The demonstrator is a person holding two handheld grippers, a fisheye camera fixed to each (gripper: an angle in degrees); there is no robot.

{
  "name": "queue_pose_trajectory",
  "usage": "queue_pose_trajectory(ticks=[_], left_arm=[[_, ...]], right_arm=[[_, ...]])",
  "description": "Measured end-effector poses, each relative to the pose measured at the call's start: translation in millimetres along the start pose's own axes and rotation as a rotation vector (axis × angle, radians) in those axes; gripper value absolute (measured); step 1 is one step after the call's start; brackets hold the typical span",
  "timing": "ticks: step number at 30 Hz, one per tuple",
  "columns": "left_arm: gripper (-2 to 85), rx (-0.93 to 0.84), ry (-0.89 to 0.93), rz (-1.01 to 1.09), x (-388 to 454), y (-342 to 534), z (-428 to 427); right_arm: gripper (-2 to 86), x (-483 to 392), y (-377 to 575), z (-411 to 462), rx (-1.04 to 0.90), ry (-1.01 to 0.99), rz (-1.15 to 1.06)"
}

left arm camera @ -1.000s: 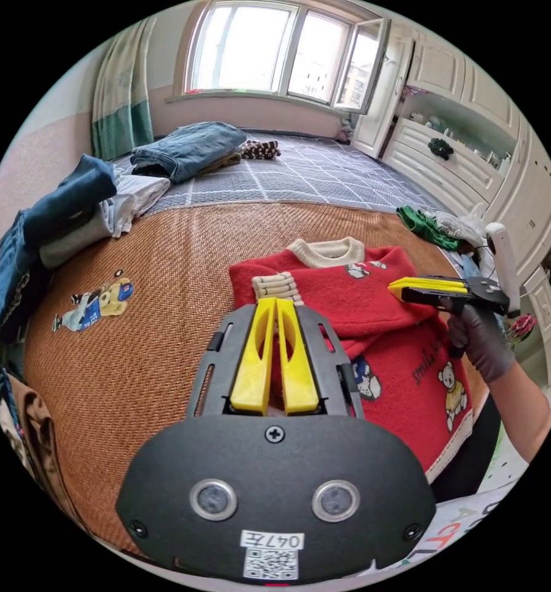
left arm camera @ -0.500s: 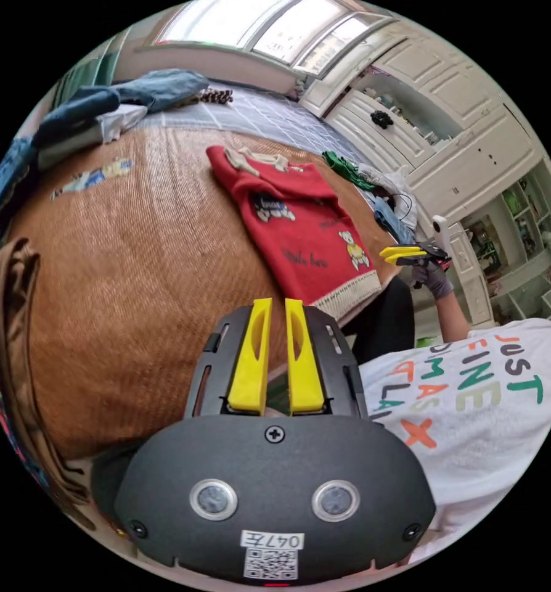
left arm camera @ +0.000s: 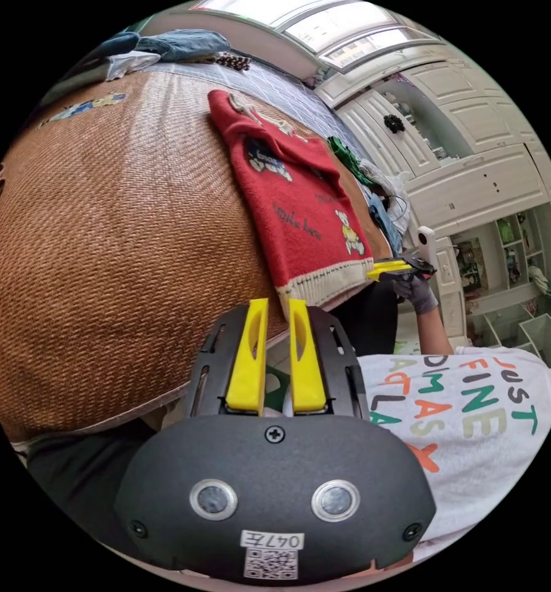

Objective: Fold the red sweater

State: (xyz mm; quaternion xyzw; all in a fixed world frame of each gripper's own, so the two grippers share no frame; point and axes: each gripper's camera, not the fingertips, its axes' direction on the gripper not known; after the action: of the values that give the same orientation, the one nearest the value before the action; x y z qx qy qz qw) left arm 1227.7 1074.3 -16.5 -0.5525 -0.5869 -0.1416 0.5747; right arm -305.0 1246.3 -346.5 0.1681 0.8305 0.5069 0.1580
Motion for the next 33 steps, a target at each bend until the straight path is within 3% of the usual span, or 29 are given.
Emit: queue_pose_trajectory(ticks=[4,7,11,15,19,22,26,31,33], left_arm=[[-0.1,0.004,0.011,0.005,3.1,12.4,25.5],[-0.8,0.062,0.118,-0.002,-2.7,27.7,31.1],[-1.0,0.146,0.214,0.06,2.6,62.6,6.4],[-1.0,0.265,0.331,0.22,35.2,107.9,-40.5],[-1.0,0.359,0.331,0.247,60.0,133.1,-61.2],[-1.0,0.482,0.312,0.158,50.6,120.1,-61.3],[-0.8,0.603,0.253,-0.051,11.3,46.3,-46.6],[0.5,0.484,-0.07,-0.17,9.3,-68.0,5.6],[7.1,0.452,-0.127,-0.216,8.7,-82.5,24.4]], right_arm=[[-0.3,8.1,15.3,-15.2,0.133,-0.084,-0.039],[-0.4,12.1,28.9,-24.1,0.179,-0.084,-0.054],[-0.5,-0.5,52.7,-45.1,0.21,-0.021,-0.132],[-0.5,-25.3,71.9,-66.3,0.226,-0.095,-0.271],[-0.5,-42.0,83.3,-83.1,0.32,-0.08,-0.34],[-0.5,-20.3,74.5,-91.6,0.431,-0.045,-0.265],[-0.2,53.0,51.8,-102.4,0.629,-0.067,0.0],[6.5,130.3,11.0,-71.9,0.563,-0.043,0.259],[8.5,147.2,14.9,-65.0,0.541,-0.027,0.33]])
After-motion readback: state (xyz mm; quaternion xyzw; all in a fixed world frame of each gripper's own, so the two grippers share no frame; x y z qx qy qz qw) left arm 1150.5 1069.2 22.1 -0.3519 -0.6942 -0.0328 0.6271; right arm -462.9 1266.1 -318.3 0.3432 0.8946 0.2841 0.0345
